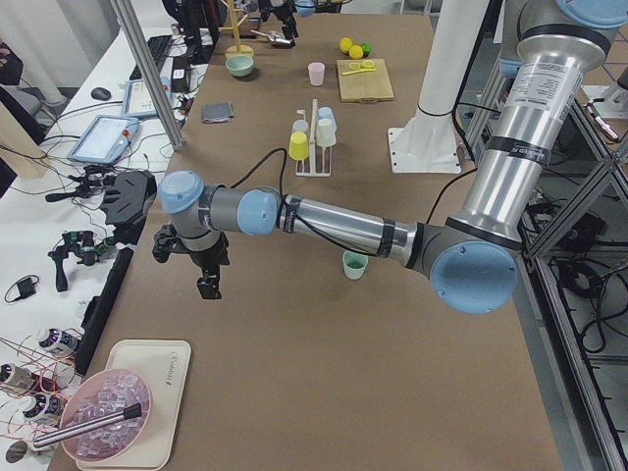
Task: Place cup on cup holder
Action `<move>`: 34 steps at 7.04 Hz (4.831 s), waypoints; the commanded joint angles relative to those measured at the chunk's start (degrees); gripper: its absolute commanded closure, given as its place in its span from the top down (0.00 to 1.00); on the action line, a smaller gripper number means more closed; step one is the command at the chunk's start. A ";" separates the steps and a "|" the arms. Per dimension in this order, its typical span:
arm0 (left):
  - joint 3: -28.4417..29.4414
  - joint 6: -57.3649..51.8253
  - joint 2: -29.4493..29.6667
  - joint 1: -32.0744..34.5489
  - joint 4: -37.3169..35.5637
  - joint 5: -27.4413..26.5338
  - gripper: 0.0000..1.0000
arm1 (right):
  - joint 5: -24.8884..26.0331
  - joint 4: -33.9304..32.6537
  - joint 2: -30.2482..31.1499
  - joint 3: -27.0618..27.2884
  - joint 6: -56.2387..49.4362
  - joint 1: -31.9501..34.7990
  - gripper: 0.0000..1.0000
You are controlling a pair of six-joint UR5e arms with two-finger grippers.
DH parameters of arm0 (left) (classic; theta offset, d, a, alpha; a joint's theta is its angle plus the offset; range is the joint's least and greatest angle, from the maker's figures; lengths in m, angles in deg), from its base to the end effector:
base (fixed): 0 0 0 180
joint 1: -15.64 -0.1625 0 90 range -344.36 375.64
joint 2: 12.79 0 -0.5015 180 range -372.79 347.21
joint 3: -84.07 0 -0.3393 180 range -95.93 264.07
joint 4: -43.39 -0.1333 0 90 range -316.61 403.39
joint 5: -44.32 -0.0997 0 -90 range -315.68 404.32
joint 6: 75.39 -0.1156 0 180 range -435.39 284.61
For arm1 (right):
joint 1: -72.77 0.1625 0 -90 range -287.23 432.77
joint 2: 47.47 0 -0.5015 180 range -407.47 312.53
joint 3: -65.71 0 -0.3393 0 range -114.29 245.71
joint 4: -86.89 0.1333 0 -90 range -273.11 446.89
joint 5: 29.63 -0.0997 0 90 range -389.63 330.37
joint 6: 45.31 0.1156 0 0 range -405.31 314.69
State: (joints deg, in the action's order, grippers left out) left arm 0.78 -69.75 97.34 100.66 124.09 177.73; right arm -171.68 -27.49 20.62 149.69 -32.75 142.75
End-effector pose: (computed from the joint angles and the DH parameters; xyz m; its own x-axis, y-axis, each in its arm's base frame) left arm -0.0009 -0.6105 0.6312 0.7245 0.0141 -0.6892 -0.0155 0.9999 0.0041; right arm -0.1664 -0.5797 0.6199 0.6765 0.1034 0.7291 0.1962 0.9290 -0.3137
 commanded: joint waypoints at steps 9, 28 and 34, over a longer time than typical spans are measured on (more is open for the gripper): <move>13.77 4.71 15.65 -9.85 -8.98 -7.47 0.98 | -2.08 -7.95 -12.01 -17.09 -7.62 -10.65 0.95; -7.93 5.61 0.28 -36.67 -34.38 -7.38 0.98 | -4.20 -19.48 -10.69 -18.24 -15.89 -15.49 0.54; -8.64 5.69 -2.02 -40.02 -34.38 -7.21 0.98 | -6.56 -17.12 -10.87 -17.53 -16.85 -12.52 0.34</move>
State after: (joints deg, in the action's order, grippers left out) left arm -7.76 -64.12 95.36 61.00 89.71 170.46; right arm -177.14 -46.00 9.92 131.98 -49.04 128.35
